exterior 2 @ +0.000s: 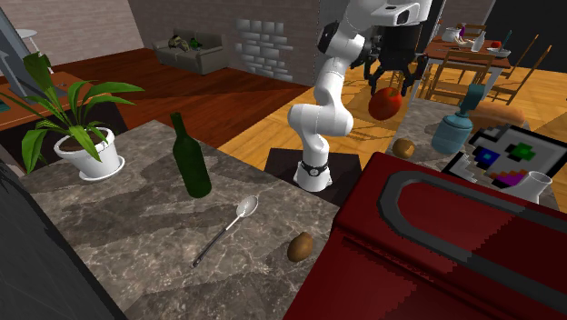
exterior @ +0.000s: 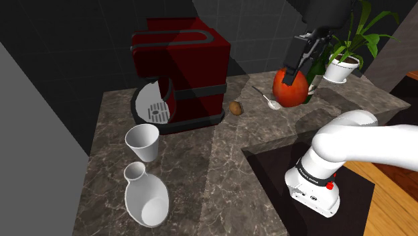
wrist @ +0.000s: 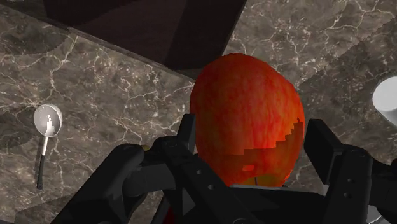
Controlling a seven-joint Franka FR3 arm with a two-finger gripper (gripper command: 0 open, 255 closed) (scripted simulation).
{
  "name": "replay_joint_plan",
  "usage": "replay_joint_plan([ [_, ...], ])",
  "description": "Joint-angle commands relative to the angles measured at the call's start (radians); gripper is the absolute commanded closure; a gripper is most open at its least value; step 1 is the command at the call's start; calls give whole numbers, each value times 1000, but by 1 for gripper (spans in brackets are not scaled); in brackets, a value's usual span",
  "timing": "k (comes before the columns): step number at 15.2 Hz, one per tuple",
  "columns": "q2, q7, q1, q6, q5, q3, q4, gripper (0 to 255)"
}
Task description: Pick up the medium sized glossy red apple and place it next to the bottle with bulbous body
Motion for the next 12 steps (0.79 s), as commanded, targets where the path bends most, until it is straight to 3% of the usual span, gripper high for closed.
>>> replay_joint_plan([
  [1, 15, 53, -6, -2, 50, 53, 37, 255],
  [12, 128, 304, -86, 43, 251, 340, 253, 255],
])
